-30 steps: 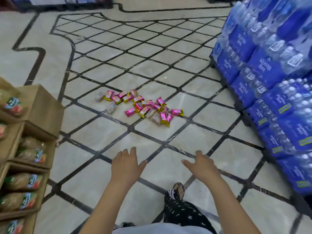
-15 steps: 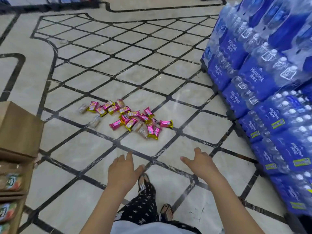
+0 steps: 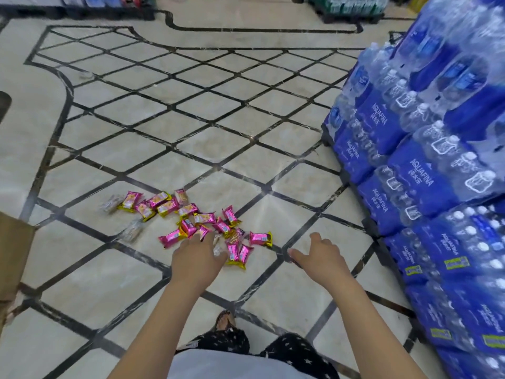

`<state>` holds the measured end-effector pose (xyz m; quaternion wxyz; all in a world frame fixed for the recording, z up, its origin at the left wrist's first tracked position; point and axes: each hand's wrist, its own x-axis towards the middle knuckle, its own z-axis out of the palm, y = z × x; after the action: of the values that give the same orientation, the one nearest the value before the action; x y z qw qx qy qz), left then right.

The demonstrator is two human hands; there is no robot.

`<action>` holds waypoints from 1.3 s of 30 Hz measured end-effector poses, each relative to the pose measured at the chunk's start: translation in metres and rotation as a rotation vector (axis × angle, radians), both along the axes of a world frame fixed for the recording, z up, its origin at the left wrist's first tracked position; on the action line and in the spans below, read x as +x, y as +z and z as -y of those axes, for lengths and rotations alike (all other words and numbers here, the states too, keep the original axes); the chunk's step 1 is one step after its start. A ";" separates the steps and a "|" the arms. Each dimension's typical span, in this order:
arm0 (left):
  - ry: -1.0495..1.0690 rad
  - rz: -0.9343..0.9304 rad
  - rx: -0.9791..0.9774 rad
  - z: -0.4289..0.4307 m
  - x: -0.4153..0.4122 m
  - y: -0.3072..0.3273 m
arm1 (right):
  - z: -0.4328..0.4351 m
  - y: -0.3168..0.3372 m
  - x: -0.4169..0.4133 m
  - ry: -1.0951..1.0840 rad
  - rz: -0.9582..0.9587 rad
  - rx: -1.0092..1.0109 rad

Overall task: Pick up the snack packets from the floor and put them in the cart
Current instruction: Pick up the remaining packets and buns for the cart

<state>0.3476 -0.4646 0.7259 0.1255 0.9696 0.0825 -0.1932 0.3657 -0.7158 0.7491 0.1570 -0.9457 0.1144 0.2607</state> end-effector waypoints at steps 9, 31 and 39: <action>0.144 -0.086 -0.043 0.013 0.081 -0.021 | 0.020 -0.011 0.109 0.089 -0.089 0.015; 0.650 -0.226 -0.075 0.095 0.156 -0.188 | 0.024 -0.200 0.327 0.681 -0.267 -0.159; 0.532 -0.194 0.050 0.050 0.181 -0.488 | -0.020 -0.512 0.354 0.910 -0.205 -0.235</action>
<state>0.5283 -0.5150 0.2374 0.1396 0.8936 0.3503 -0.2433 0.7196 -0.6958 0.2366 -0.0932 -0.8805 -0.2676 0.3800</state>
